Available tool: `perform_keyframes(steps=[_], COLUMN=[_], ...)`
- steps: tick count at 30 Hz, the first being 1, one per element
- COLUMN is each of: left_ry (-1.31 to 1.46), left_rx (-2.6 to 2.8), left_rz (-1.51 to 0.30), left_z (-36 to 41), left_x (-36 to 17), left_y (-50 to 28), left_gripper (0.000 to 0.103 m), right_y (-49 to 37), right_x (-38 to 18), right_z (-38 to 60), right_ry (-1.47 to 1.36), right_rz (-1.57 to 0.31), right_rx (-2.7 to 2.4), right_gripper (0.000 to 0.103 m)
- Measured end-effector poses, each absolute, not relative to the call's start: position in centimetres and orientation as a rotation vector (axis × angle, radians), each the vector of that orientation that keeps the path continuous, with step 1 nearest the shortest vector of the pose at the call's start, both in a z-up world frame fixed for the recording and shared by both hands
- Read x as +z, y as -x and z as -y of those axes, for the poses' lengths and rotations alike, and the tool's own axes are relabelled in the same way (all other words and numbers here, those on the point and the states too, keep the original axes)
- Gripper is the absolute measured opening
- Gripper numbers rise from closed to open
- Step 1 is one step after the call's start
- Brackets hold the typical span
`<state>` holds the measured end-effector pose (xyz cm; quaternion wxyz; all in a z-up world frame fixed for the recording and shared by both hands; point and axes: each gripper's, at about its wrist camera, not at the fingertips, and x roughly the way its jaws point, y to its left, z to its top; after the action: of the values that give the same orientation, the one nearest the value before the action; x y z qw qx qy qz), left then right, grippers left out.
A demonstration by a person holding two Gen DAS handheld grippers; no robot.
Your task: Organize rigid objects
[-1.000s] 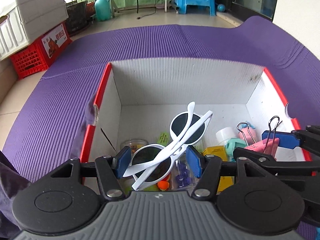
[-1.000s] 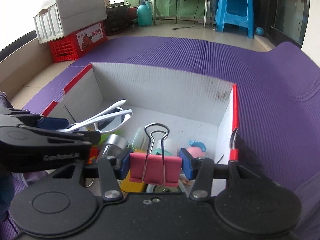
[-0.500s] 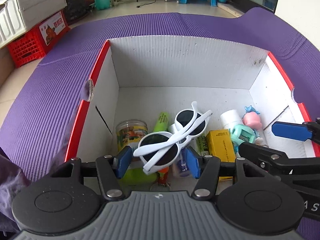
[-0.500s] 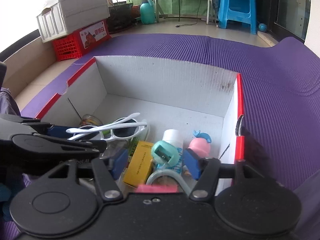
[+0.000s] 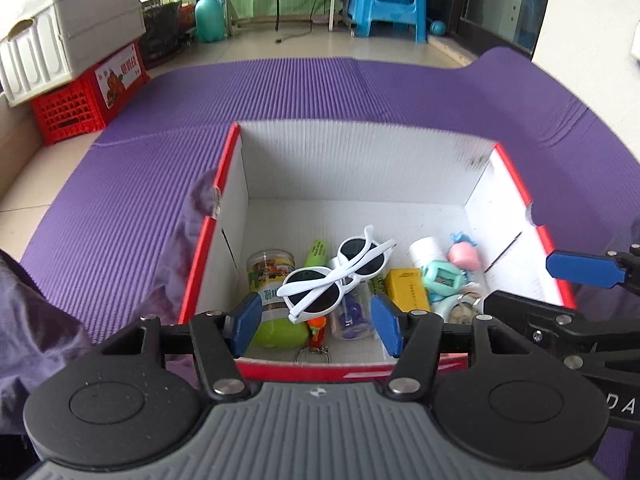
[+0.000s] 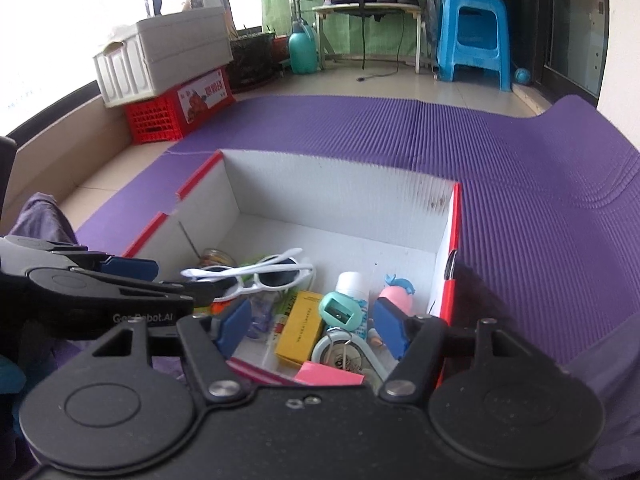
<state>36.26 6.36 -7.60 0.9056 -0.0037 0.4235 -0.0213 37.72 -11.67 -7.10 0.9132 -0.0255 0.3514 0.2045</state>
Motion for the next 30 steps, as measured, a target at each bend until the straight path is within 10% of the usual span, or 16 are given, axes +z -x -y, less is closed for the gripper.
perform_keyframes(steps=[18,30], left_ry=[0.044,0.068], left_rx=[-0.024,-0.031], left_rz=[-0.706,-0.697], left_z=[-7.1,-6.7], left_x=[0.6,2.0], left_y=[-26.6,-21.1], left_gripper=[0.06,0.085], right_y=[-29.2,-23.5], right_x=[-1.1,1.0], right_z=[13.5,15.0], right_ry=[0.019,0.007], right_rz=[-0.647,-0.562], right_rx=[0.468,0.496], right_gripper=[0.079,0.099])
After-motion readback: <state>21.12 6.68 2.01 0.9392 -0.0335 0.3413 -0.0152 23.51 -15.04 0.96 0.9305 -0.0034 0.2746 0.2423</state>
